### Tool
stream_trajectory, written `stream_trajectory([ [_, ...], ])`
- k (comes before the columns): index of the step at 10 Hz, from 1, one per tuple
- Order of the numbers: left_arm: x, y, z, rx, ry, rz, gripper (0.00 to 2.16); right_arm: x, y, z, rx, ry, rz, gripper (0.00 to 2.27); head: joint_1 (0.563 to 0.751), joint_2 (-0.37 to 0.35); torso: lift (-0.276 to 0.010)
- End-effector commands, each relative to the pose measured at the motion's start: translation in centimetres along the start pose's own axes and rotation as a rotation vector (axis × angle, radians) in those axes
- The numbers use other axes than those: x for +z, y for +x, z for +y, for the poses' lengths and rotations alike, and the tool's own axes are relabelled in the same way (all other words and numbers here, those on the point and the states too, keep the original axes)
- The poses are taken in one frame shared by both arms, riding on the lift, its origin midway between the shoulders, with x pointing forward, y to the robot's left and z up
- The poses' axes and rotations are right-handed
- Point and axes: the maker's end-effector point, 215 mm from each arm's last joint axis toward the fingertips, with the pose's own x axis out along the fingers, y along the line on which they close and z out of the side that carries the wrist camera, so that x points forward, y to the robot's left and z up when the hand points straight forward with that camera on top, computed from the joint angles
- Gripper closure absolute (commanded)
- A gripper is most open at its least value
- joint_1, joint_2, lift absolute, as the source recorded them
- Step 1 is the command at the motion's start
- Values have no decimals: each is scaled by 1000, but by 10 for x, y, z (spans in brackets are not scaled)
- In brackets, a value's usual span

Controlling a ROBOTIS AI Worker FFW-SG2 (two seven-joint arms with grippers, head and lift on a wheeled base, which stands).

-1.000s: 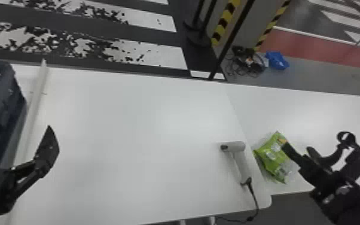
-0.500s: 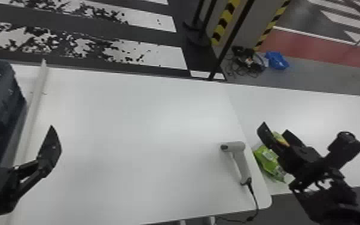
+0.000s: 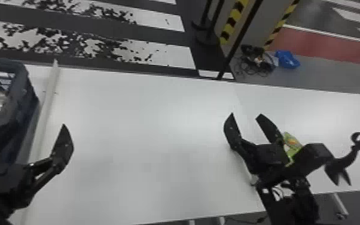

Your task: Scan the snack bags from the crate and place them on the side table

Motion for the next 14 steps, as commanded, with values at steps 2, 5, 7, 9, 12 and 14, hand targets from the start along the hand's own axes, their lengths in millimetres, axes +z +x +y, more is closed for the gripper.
stream_trajectory([
  [2, -3, 1, 1, 2, -2, 5, 87, -8, -7, 53, 52, -6, -42, 66, 695, -214, -94],
  [5, -11, 5, 3, 11, -4, 13, 87, -30, -19, 82, 81, 12, -17, 66, 695, -147, -94],
  [7, -11, 5, 4, 12, -4, 13, 87, -35, -20, 80, 71, 19, -7, 66, 695, -120, -94],
  [9, -6, 5, 6, 19, 2, 3, 87, -38, -21, 83, 68, 31, -1, 66, 695, -118, -94],
  [12, 20, 0, 36, 41, 47, -4, 107, -43, -22, 82, 68, 35, 7, 63, 695, -99, -94],
  [14, 25, -1, 68, 40, 41, 49, 147, -43, -22, 83, 74, 47, 8, 60, 695, -64, -94],
])
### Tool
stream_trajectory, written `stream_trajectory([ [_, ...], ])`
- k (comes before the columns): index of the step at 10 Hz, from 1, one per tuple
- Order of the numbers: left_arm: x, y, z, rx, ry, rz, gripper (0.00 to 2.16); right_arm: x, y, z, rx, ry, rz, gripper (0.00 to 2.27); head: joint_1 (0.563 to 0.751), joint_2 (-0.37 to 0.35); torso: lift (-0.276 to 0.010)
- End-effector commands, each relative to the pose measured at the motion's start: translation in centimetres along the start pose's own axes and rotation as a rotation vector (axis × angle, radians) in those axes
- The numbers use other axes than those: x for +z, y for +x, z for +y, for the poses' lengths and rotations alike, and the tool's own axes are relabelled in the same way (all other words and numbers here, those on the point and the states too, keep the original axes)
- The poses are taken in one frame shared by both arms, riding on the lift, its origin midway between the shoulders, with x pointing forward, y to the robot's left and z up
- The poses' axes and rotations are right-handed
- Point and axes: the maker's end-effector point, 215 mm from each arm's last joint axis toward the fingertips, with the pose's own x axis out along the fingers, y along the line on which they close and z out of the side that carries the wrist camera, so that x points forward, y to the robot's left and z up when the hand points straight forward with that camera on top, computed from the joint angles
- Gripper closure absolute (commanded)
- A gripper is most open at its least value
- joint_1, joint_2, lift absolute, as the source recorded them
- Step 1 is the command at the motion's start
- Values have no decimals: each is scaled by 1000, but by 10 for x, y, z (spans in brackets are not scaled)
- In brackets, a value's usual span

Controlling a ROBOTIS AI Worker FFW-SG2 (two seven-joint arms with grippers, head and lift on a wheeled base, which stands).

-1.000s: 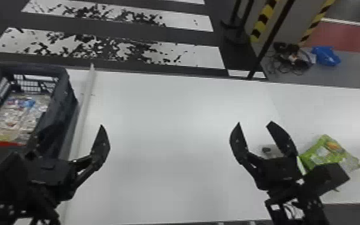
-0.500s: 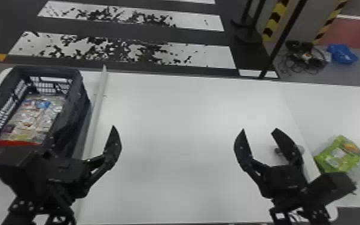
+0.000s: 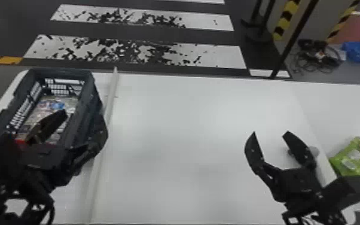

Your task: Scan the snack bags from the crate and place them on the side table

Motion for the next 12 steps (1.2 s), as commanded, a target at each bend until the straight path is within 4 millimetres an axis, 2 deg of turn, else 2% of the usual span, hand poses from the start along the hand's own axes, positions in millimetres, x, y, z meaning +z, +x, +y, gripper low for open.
stream_trajectory([
  [1, -3, -2, 36, 30, -10, 70, 147, -1, -1, 1, 3, 2, 3, 60, 695, -39, -94],
  [3, 1, -2, 83, 75, -10, 136, 147, -5, -2, 0, 5, 1, 10, 60, 695, 12, -94],
  [4, 11, 0, 105, 99, 1, 141, 144, -5, -2, 1, 6, 1, 10, 60, 695, 50, -94],
  [6, 27, 9, 137, 112, 9, 165, 124, -6, -3, 2, 7, 1, 13, 60, 695, 97, -94],
  [8, 34, 21, 170, 143, 56, 206, 113, -4, -2, 7, 17, 3, 8, 60, 695, 145, -94],
  [10, 32, 30, 195, 155, 99, 253, 110, -5, -2, 12, 30, 4, 11, 60, 695, 184, -94],
  [12, 24, 39, 208, 133, 125, 299, 103, -7, -1, 21, 46, 5, 14, 60, 695, 218, -94],
])
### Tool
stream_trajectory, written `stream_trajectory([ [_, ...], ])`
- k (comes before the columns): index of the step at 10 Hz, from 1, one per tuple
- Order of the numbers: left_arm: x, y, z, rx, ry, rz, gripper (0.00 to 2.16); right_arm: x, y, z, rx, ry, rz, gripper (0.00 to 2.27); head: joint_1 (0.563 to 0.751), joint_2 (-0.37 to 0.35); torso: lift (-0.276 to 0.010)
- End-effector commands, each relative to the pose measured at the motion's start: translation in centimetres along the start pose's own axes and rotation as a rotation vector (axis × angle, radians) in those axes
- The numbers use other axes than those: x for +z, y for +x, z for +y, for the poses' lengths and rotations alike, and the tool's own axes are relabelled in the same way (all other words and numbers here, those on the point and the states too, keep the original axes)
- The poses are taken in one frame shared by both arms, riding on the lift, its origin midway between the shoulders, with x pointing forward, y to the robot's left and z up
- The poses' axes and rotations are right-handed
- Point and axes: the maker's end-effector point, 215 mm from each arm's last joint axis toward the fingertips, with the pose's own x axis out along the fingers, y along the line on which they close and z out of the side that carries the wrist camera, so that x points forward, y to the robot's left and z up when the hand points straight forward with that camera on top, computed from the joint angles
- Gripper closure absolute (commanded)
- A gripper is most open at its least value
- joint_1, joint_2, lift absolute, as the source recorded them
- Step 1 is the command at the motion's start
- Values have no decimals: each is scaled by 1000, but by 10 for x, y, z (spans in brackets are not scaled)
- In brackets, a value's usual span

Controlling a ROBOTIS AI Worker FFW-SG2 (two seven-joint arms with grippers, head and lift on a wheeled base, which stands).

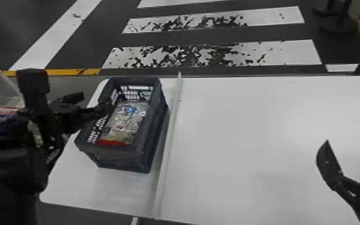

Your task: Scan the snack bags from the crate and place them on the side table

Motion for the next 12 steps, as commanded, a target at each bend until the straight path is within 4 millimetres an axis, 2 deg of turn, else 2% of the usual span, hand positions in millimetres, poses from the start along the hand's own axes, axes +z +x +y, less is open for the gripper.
stream_trajectory([
  [1, -10, 9, 12, 9, 9, 44, 103, 0, 1, 4, 8, 1, 0, 60, 695, 232, -94],
  [3, -27, 27, 12, -24, 30, 111, 103, 0, 1, 6, 13, 0, 0, 60, 695, 246, -94],
  [8, -44, 79, -19, -108, 129, 244, 103, 0, 1, 13, 31, 0, 1, 60, 695, 223, -94],
  [12, -85, 113, -36, -147, 155, 391, 103, -1, 1, 15, 37, 2, 2, 60, 695, 199, -94],
])
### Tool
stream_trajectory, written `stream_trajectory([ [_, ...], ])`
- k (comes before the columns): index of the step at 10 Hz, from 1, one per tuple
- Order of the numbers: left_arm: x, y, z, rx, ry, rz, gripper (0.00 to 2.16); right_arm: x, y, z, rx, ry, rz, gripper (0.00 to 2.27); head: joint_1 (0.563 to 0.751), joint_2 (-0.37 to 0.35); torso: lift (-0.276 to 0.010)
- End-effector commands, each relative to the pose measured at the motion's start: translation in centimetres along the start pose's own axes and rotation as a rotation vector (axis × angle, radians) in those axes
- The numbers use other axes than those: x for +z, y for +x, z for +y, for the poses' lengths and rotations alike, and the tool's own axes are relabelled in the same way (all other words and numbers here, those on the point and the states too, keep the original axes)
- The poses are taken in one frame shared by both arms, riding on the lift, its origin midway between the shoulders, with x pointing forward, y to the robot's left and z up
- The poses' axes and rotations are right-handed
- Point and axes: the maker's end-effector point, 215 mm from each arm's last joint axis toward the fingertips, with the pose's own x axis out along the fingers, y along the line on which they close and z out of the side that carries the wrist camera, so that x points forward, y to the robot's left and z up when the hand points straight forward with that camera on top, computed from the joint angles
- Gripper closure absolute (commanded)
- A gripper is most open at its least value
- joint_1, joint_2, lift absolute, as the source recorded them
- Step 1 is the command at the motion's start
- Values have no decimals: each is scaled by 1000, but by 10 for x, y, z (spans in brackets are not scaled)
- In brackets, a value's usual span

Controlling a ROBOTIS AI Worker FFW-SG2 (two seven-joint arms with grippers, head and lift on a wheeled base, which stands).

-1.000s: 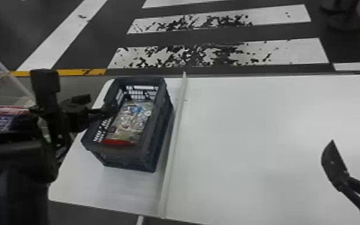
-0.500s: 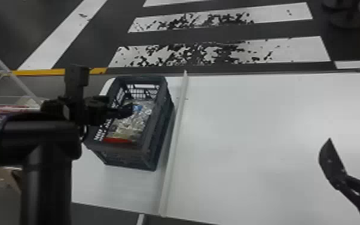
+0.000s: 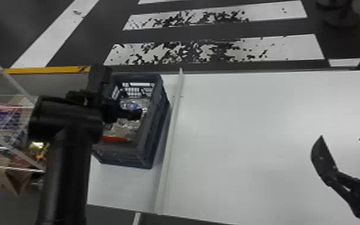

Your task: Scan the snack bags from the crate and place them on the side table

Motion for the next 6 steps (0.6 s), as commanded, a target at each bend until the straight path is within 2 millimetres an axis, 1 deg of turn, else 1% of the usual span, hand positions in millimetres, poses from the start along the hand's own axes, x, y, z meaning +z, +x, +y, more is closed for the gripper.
stream_trajectory([
  [1, -15, 15, -4, -20, -11, 71, 103, 1, 0, 0, 1, -1, -1, 60, 695, 196, -94],
  [3, -30, 25, -7, -45, -35, 133, 103, 1, 0, 1, 4, -1, -2, 60, 695, 192, -94],
  [4, -40, 27, -5, -41, -58, 176, 144, 2, 1, 2, 6, -1, -2, 60, 695, 193, -94],
  [5, -44, 30, -6, -55, -64, 209, 471, 3, 1, 2, 8, -3, -3, 60, 695, 197, -94],
  [6, -46, 31, -2, -44, -68, 216, 1177, 2, 1, 2, 9, -3, 0, 60, 695, 202, -94],
])
